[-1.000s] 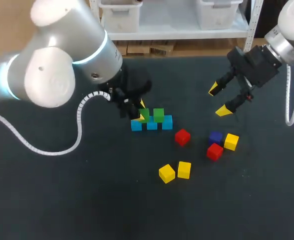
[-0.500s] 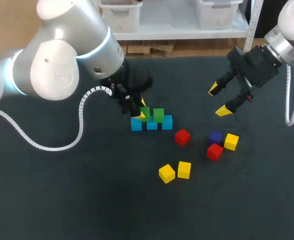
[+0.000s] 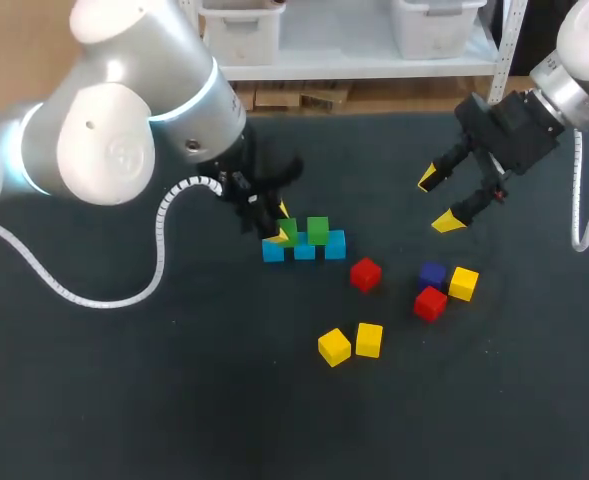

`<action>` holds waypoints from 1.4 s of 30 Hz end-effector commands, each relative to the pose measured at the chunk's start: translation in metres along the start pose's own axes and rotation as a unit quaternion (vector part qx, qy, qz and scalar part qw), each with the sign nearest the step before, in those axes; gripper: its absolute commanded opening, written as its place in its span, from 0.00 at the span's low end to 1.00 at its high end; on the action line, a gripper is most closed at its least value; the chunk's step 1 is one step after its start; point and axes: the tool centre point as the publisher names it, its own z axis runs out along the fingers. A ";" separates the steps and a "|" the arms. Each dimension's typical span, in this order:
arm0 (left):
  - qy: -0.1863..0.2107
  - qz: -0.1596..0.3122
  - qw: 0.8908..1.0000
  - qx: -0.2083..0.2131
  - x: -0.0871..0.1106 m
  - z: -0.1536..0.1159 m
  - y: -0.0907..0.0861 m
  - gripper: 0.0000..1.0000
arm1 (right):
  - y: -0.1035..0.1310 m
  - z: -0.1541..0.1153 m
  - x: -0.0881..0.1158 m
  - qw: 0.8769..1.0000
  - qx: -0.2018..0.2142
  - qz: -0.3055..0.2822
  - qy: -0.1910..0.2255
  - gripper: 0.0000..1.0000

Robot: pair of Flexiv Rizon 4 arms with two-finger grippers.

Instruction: Place the blue cubes, place green cubes on the blue cubes, place the yellow cubes on the green cubes, then place the red cubes on the yellow cubes, and place purple cube on the red cubes.

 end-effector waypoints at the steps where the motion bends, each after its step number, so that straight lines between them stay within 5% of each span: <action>1: 0.001 -0.001 1.000 -0.001 0.001 0.000 0.000 0.00 | -0.001 0.000 0.000 1.000 -0.001 -0.001 -0.001 1.00; 19: 0.002 -0.002 1.000 0.001 0.003 0.001 0.002 0.00 | -0.001 0.000 0.000 1.000 -0.001 -0.001 -0.001 1.00; 23: 0.004 -0.003 1.000 0.001 0.004 0.001 0.002 0.16 | -0.001 0.000 0.000 1.000 -0.001 -0.001 -0.001 1.00; 42: 0.002 -0.002 1.000 0.002 0.003 0.002 0.003 0.18 | -0.001 0.000 0.000 1.000 -0.001 -0.001 -0.001 1.00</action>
